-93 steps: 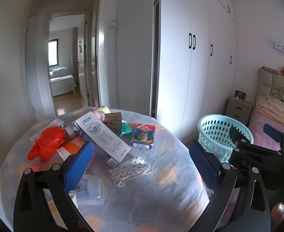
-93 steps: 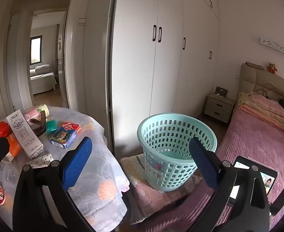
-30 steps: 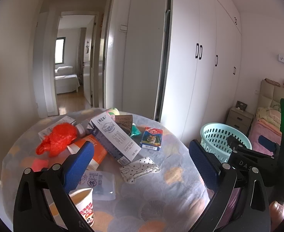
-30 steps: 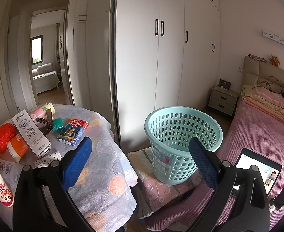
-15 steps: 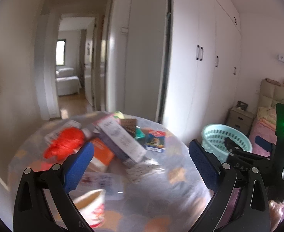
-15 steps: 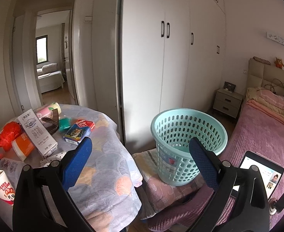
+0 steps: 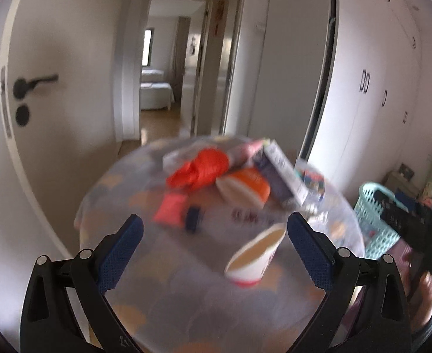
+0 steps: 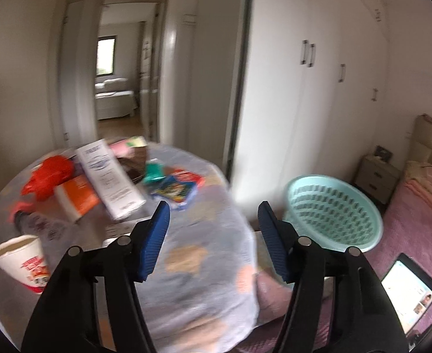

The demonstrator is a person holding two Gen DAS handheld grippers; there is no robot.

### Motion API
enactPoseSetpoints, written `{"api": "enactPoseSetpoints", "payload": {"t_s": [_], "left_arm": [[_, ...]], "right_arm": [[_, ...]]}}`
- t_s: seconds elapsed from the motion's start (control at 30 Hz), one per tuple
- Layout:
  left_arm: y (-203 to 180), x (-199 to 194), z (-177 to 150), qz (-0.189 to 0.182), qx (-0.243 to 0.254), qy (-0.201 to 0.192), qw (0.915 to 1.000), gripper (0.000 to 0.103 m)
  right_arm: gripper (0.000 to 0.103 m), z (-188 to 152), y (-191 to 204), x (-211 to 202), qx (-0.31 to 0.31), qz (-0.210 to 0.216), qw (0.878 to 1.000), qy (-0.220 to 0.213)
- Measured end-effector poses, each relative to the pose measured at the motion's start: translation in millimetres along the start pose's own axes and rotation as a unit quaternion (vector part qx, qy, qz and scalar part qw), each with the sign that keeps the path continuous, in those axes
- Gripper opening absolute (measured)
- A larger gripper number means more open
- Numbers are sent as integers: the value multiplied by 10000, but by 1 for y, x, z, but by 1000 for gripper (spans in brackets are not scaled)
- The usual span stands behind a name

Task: Collect trash
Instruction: 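Grasp the white panda paper cup with the left gripper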

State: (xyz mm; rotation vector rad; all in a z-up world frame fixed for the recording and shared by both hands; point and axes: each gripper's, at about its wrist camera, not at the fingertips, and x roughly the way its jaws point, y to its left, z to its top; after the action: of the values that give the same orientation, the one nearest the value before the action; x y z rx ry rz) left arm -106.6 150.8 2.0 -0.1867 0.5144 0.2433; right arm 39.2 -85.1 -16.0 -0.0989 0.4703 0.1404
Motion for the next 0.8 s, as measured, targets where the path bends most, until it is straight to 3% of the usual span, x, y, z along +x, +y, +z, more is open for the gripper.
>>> {"api": "enactPoseSetpoints", "payload": {"t_s": [0.23,0.5,0.57,0.7,0.77,0.8], "left_arm": [[-13,39,-31,-228,199,402,9987,95],[-21,82,-42,-600,395,833,9939,90],[-20,89,-42,-648,286,978,9927,82],[-20,94,-41,-735,255,997,9920,77],[-19,94,-41,-777,232,1041,9913,55],[-17,96,-42,-871,198,1086,9901,51]], "right_arm": [[59,-10,36,10,-251,671,9969,317],[59,-19,46,32,-285,1344,9867,866],[59,-18,50,35,-345,1444,9847,908],[59,-13,62,38,-479,1755,9789,930],[59,-9,69,42,-554,1855,9763,963],[59,-7,72,45,-576,1924,9745,1001]]}}
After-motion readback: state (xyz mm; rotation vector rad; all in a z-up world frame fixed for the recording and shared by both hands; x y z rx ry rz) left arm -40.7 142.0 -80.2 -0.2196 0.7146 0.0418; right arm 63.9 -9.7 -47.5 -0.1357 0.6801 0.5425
